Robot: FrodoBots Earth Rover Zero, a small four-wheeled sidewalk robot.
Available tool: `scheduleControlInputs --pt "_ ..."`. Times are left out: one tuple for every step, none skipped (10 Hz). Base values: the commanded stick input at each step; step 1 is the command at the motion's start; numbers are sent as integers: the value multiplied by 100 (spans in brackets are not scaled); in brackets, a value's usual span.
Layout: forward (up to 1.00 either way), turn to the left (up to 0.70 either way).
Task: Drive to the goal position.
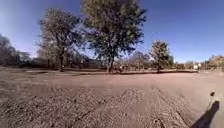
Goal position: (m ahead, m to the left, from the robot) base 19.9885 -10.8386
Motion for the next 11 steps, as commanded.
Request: scheduleControlInputs --pt "50 -28" --pt "50 -39" --pt "50 -48" --pt "50 -48" --pt "50 -48" --pt "50 -48" --pt "50 -48" --pt "50 -48" --pt "50 -48" --pt "50 -48" --pt "50 -48"
